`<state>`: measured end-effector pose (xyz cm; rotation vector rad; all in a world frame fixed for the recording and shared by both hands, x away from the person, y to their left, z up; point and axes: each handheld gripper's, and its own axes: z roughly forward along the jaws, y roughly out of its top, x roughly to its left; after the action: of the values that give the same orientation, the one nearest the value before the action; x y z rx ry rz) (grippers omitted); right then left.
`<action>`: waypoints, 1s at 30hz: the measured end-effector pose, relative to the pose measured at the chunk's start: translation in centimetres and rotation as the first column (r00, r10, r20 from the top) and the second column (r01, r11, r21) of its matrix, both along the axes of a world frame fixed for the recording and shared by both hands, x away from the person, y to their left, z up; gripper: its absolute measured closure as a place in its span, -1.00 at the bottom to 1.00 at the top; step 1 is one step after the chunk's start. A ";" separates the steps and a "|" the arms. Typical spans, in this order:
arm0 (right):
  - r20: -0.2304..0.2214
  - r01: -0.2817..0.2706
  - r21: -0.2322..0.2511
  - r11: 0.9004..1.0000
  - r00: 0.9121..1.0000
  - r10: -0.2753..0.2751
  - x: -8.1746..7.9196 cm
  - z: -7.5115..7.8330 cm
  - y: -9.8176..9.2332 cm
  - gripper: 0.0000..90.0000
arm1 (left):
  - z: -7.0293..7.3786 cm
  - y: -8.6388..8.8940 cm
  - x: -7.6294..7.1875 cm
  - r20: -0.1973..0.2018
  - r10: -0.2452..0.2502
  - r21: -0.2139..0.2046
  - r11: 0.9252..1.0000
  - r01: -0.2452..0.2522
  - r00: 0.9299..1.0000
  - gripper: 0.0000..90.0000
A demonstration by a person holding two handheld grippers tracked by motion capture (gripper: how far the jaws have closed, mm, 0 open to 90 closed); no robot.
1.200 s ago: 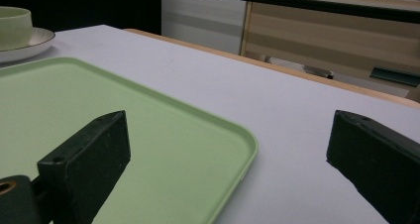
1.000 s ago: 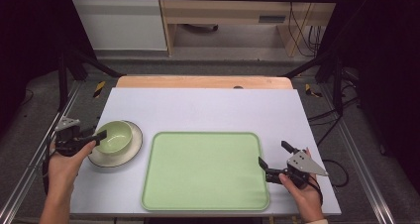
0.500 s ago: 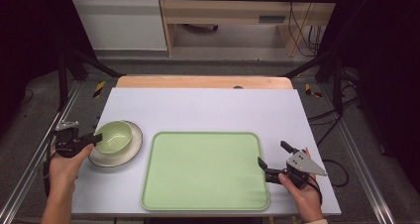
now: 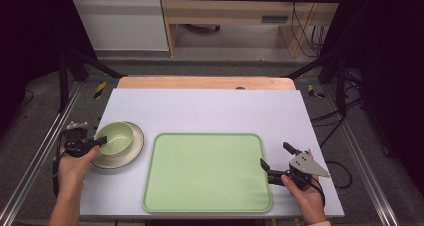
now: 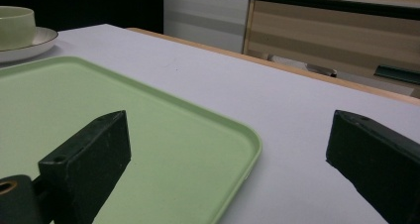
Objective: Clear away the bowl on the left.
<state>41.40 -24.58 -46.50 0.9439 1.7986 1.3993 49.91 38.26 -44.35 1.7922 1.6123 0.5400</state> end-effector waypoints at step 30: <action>0.020 0.013 0.009 1.000 1.000 -0.013 -0.1 0.4 -0.5 -0.91 | 1.3 -0.2 -1.1 0.069 -0.027 -0.043 0.999 0.030 0.997 0.84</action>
<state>41.30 -25.10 -46.10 0.9419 1.7698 1.4049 48.79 38.07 -43.06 1.7437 1.5380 0.5432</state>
